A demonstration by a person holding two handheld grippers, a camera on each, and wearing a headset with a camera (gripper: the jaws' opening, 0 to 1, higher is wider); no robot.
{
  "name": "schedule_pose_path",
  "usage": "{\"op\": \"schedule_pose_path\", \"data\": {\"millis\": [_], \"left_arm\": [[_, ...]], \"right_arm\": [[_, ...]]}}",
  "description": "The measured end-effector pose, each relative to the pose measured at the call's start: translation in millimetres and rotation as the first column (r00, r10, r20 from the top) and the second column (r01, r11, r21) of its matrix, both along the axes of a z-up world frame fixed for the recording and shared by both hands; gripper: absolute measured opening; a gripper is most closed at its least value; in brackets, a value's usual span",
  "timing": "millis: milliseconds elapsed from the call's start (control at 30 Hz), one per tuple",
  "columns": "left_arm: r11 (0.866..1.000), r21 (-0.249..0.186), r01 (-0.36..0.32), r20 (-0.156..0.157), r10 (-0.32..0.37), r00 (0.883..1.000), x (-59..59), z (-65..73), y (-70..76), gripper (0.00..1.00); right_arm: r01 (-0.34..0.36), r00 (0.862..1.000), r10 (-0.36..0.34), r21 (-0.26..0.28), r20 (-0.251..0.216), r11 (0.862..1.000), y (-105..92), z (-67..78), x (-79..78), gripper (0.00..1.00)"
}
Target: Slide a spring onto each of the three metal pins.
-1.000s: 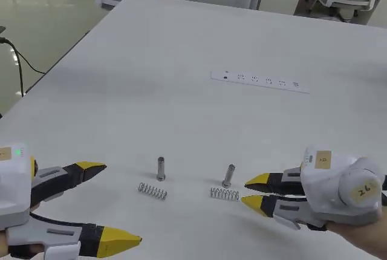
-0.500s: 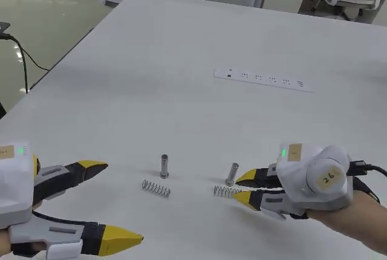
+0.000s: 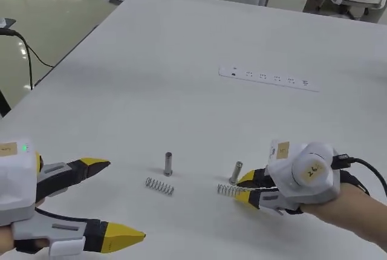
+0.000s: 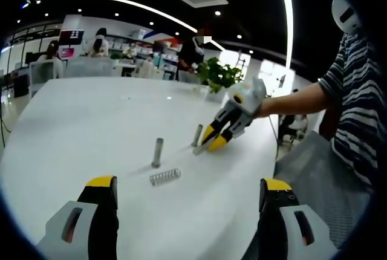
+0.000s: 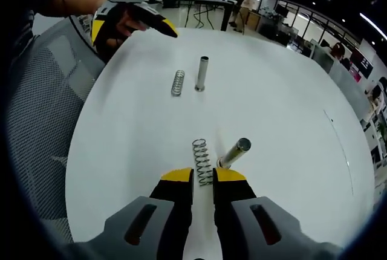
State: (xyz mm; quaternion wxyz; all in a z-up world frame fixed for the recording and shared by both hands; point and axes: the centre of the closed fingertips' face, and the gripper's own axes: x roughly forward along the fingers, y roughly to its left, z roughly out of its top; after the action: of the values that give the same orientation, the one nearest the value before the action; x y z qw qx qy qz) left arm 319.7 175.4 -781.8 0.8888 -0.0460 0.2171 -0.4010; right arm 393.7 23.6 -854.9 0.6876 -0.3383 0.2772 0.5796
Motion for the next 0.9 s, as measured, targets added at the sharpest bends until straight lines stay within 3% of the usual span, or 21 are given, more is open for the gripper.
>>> {"op": "schedule_pose_path", "data": {"millis": [367,467,900], "left_arm": [[1.000,-0.005,-0.003,-0.007,0.003,1.000,-2.6,-0.1,0.2,0.94],[1.000,-0.004,0.000,0.001,0.000,1.000,-2.3,2.9,-1.8,0.95],[1.000,-0.005,0.023,0.019,-0.023,1.000,-2.7,11.4,-9.7,0.94]], "right_arm": [[-0.011,1.000,0.010,-0.019,-0.009,1.000,-1.1,-5.2,-0.8,0.08],[-0.018,1.000,0.018,-0.027,0.010,0.999,-1.3,-4.9,0.4,0.08],[-0.037,0.999,0.037,-0.005,0.029,0.999,-6.2,9.5,-8.0,0.08]]}}
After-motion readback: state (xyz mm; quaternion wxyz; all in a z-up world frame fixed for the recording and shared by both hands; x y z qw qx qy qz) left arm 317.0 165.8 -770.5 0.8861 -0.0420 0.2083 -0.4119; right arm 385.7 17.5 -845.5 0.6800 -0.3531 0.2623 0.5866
